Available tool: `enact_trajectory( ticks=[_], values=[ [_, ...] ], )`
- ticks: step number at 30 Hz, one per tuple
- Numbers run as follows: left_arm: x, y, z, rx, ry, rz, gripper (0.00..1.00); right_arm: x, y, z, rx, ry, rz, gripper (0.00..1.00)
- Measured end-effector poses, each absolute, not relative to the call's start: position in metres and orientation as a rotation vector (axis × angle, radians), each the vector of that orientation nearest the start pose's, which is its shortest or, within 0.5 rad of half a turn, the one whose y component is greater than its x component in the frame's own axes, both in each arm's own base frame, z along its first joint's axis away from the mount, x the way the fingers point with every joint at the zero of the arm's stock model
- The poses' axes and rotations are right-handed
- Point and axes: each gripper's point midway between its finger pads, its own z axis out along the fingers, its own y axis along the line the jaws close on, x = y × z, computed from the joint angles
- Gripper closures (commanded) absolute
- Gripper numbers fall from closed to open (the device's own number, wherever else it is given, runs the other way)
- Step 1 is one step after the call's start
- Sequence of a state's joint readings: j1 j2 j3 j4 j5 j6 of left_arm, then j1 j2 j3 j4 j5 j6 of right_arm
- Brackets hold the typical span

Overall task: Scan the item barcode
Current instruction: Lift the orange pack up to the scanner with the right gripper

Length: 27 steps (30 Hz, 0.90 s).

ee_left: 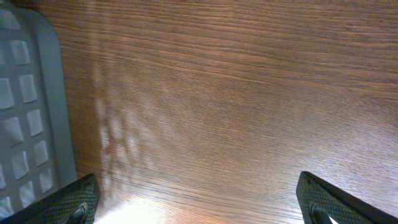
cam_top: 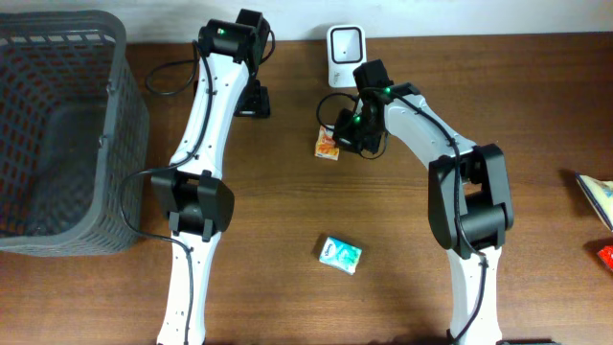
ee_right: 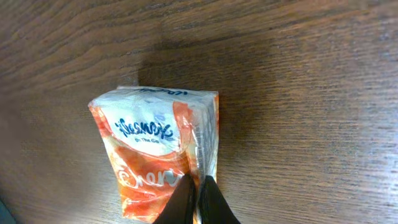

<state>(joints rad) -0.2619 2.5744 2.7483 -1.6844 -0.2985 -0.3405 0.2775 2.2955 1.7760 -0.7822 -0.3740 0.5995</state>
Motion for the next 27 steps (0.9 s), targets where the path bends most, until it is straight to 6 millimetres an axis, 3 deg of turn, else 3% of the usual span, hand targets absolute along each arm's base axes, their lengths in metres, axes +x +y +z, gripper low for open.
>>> enact_trajectory(
  ticks=[3,5,12,15,19,22,27],
  values=[
    [0.485,-0.075,0.120,-0.130,2.960,0.420,0.01,0.458,0.184,0.021,0.345,2.999,0.586,0.96],
    [0.485,-0.075,0.120,-0.130,2.959,0.425,0.01,0.466,0.169,0.036,0.305,2.990,0.474,0.96],
    [0.488,-0.075,0.120,-0.133,2.944,0.425,0.01,0.546,0.120,0.149,0.092,2.586,-0.062,0.96],
    [0.488,-0.074,0.120,-0.134,2.944,0.425,0.01,0.570,0.117,0.179,-0.012,2.405,-0.279,0.96],
    [0.489,-0.071,0.120,-0.145,2.946,0.424,0.01,0.592,0.121,0.206,-0.155,2.250,-0.414,0.96],
    [0.490,-0.060,0.120,-0.180,2.950,0.420,0.01,0.607,0.122,0.214,-0.253,2.171,-0.501,0.96],
    [0.491,-0.040,0.119,-0.248,2.962,0.406,0.01,0.622,0.124,0.195,-0.400,2.142,-0.604,0.96]
  ],
)
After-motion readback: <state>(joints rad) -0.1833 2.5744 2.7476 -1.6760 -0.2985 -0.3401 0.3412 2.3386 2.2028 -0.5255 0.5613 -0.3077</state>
